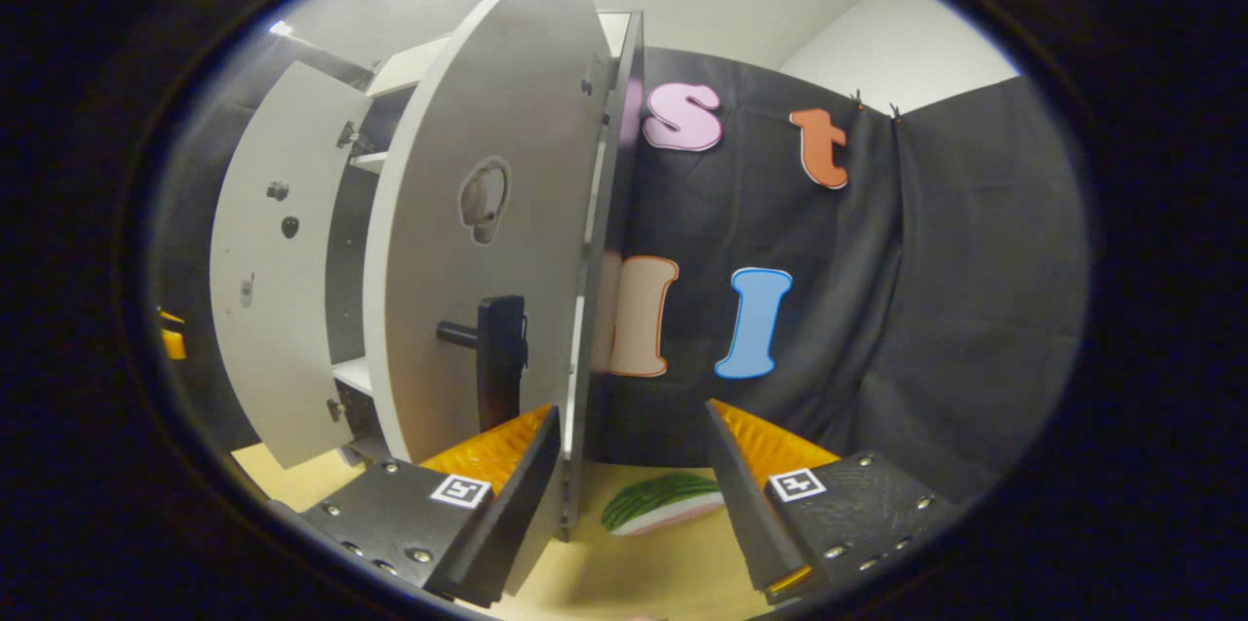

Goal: Grasp the bottle in the cabinet with the left hand and place it on the coaster, then close the right door with the right hand and the left door with the left hand.

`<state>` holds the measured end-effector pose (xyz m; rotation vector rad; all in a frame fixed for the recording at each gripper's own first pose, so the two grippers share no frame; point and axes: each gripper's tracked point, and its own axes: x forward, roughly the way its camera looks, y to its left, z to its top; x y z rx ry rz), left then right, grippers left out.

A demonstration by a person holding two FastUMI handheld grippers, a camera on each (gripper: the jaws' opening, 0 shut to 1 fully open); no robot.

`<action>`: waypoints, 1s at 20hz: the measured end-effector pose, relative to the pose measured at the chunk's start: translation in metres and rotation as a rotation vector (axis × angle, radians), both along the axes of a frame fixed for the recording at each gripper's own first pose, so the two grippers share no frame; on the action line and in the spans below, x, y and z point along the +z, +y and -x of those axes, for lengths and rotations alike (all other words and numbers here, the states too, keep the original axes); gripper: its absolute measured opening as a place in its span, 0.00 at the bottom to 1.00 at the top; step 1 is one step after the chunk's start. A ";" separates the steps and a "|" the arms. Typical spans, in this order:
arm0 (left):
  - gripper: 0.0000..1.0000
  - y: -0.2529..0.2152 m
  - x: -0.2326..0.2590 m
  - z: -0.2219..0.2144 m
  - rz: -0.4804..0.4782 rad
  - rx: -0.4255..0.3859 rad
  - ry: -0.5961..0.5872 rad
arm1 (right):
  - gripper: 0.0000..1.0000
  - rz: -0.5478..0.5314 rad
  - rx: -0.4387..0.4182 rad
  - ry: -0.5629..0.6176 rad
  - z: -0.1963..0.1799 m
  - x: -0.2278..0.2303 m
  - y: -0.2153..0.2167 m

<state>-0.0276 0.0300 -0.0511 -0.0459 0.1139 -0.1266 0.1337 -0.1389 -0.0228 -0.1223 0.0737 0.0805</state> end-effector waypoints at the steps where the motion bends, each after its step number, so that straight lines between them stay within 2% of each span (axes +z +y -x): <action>1: 0.95 0.003 0.003 -0.002 -0.007 -0.004 -0.007 | 0.85 0.008 -0.005 0.000 0.001 0.001 0.005; 2: 0.95 0.006 0.009 -0.005 -0.017 -0.008 -0.017 | 0.89 0.015 -0.016 -0.001 0.002 0.002 0.009; 4: 0.95 0.013 0.015 -0.006 -0.021 -0.015 -0.019 | 0.85 0.024 -0.047 -0.005 0.005 0.002 0.010; 8: 0.94 0.023 0.028 -0.011 -0.004 -0.011 -0.047 | 0.88 0.019 -0.101 -0.011 0.008 0.003 0.014; 10: 0.94 0.027 0.032 -0.011 -0.010 -0.009 -0.057 | 0.85 0.006 -0.102 -0.008 0.008 0.001 0.022; 11: 0.95 0.028 0.034 -0.011 -0.015 -0.010 -0.065 | 0.89 0.003 -0.100 -0.008 0.008 0.001 0.026; 20: 0.94 0.058 0.046 -0.004 -0.025 0.002 -0.085 | 0.89 -0.018 -0.087 -0.005 0.003 -0.003 0.070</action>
